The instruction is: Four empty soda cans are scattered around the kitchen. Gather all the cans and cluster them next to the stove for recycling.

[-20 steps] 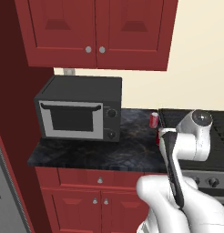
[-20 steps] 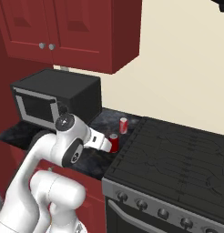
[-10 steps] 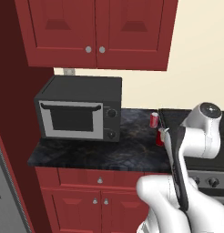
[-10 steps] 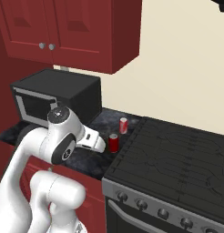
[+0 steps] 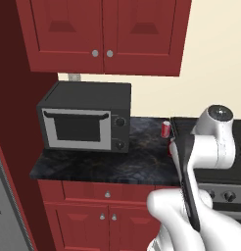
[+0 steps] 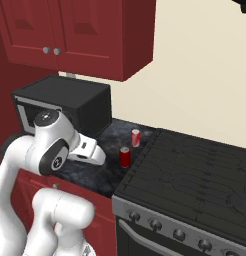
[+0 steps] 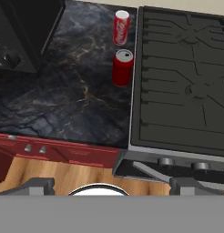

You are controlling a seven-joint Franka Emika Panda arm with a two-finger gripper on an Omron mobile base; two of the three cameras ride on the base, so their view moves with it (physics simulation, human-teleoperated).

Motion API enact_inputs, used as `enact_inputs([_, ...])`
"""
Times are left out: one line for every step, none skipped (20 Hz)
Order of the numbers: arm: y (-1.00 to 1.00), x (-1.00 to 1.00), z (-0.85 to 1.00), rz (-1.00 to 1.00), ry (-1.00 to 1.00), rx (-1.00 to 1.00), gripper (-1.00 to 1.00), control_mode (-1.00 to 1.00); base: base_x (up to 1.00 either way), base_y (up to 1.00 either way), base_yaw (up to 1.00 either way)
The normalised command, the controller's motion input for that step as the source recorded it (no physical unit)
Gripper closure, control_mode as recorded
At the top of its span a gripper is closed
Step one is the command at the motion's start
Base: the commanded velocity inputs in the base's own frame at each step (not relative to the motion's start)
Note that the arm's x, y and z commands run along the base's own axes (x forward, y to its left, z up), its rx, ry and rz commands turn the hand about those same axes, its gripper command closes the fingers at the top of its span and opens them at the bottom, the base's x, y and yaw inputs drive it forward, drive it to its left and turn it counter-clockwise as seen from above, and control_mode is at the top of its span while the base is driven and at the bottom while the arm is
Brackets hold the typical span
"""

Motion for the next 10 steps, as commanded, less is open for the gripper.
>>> enact_inputs([0.15, -0.13, 0.0, 0.0, 0.0, -0.06, -1.0, -1.0, 0.0, 0.0, 0.0])
enact_inputs([0.11, -0.14, 0.0, 0.0, 0.0, -0.05, -1.0, -1.0, 0.0, 0.0, 0.0])
enact_inputs([0.11, -0.16, 0.0, 0.0, 0.0, -0.05, -1.0, -1.0, 0.0, 0.0, 0.0])
enact_inputs([0.11, -0.15, 0.0, 0.0, 0.0, -0.05, -1.0, -1.0, 0.0, 0.0, 0.0])
enact_inputs([0.13, -0.16, 0.0, 0.0, 0.0, -0.05, -1.0, -1.0, 0.0, 0.0, 0.0])
enact_inputs([0.0, 0.0, 0.0, 0.0, 0.0, 0.0, -1.0, 1.0, -0.28, 0.11, 0.0])
enact_inputs([0.0, 0.0, 0.0, 0.0, 0.0, 0.0, -1.0, 1.0, -0.31, 0.1, 0.0])
enact_inputs([0.0, 0.0, 0.0, 0.0, 0.0, 0.0, -1.0, 1.0, -0.38, 0.13, 0.0])
enact_inputs([0.0, 0.0, 0.0, 0.0, 0.0, 0.0, -1.0, 1.0, -0.48, 0.09, 0.0])
enact_inputs([0.0, 0.0, 0.0, 0.0, 0.0, 0.0, -1.0, 1.0, -0.49, 0.08, 0.0])
